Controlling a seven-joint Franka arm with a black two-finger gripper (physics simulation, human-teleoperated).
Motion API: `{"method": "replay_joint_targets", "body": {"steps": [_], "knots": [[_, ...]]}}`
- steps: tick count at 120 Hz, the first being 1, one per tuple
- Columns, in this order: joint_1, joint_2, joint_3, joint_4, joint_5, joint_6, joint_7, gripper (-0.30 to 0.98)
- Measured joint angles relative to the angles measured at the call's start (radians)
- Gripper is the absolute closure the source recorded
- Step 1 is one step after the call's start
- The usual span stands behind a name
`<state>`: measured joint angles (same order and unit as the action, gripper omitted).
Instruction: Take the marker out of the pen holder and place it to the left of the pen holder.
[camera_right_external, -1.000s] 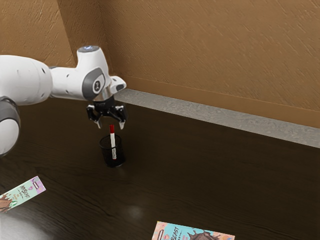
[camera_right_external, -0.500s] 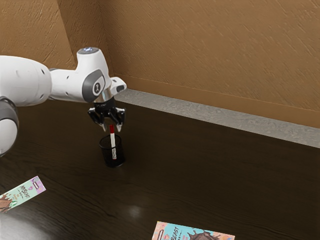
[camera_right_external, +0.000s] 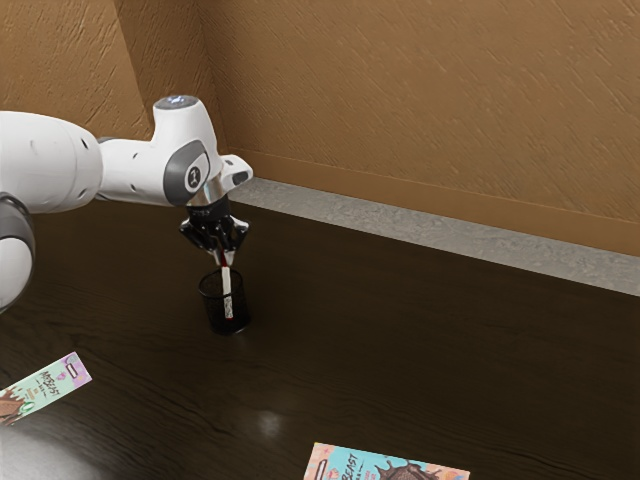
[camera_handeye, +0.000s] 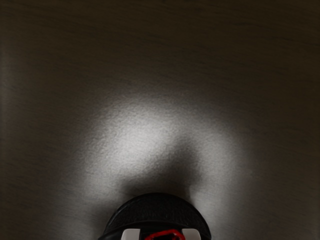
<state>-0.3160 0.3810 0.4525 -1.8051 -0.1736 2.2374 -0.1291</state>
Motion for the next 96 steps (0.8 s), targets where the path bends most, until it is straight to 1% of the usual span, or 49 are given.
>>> {"method": "replay_joint_targets", "body": {"steps": [23, 56, 84, 96], "knots": [[0.000, 0.001, 0.000, -0.001, 0.013, 0.002, -0.009, 0.75], [0.000, -0.019, 0.000, -0.007, 0.025, 0.003, -0.027, 0.78], [-0.002, -0.075, 0.003, -0.006, 0.032, -0.005, -0.038, 0.79], [-0.001, -0.112, 0.007, -0.002, 0.044, -0.016, -0.038, 0.79]]}}
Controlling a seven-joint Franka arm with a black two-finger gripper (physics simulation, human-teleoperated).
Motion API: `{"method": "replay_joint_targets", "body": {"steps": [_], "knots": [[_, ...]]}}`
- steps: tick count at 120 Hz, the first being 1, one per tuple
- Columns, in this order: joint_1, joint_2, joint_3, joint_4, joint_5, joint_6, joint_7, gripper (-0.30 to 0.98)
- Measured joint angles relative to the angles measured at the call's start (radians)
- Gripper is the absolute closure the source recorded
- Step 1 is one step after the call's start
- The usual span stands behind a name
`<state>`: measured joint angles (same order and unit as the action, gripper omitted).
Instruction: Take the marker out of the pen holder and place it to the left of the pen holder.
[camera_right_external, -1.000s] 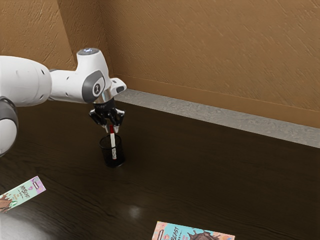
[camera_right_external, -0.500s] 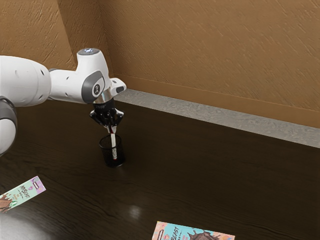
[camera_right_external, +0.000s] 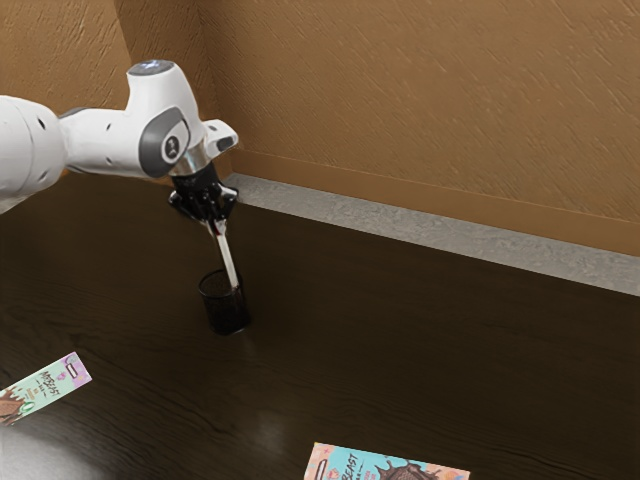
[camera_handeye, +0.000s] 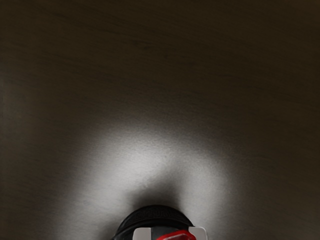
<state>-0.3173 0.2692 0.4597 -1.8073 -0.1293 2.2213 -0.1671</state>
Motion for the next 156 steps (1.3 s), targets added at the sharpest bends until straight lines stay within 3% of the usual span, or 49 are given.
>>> {"method": "replay_joint_targets", "body": {"steps": [41, 70, 105, 156], "knots": [[0.010, -0.132, 0.034, 0.012, 0.108, -0.091, 0.002, 0.78], [0.025, -0.136, 0.097, 0.029, 0.200, -0.199, 0.009, 0.78], [0.105, 0.008, 0.103, 0.101, 0.306, -0.342, 0.050, 0.78], [0.119, 0.296, 0.091, 0.286, 0.314, -0.482, 0.136, 0.78]]}}
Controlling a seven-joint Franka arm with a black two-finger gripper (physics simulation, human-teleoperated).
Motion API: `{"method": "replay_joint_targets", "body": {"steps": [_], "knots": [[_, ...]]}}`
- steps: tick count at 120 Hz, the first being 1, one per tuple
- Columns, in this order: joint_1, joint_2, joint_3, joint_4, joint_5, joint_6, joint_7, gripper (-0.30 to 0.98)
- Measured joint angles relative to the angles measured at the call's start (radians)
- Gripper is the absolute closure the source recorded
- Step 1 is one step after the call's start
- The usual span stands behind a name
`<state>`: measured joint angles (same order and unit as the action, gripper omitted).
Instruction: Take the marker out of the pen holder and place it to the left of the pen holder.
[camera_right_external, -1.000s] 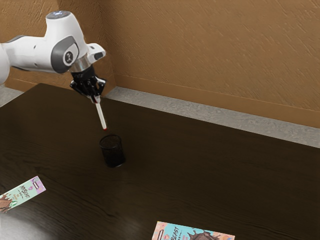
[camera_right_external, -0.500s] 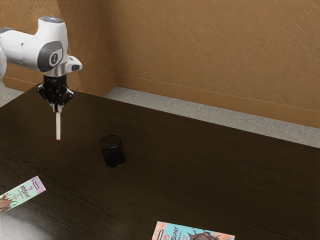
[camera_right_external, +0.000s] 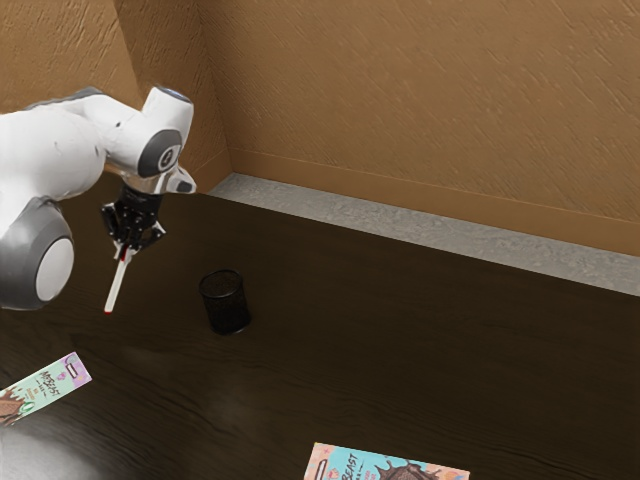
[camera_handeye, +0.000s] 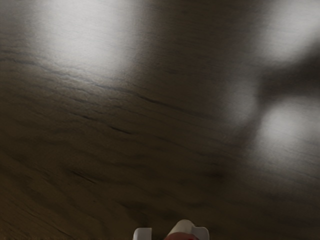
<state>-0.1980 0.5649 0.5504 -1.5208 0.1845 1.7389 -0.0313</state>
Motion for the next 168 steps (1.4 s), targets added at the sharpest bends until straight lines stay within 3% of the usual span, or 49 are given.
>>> {"method": "replay_joint_targets", "body": {"steps": [74, 108, 128, 148, 168], "knots": [[0.024, 0.139, -0.051, 0.089, -0.015, -0.067, 0.061, 0.77], [0.021, 0.133, -0.050, 0.088, -0.065, -0.076, 0.075, 0.41], [0.022, -0.032, -0.050, 0.078, -0.098, -0.077, 0.081, 0.27], [0.025, -0.334, -0.058, 0.040, -0.201, -0.073, 0.088, 0.14], [0.023, -0.383, -0.091, 0.062, -0.291, -0.074, 0.136, 0.08]]}}
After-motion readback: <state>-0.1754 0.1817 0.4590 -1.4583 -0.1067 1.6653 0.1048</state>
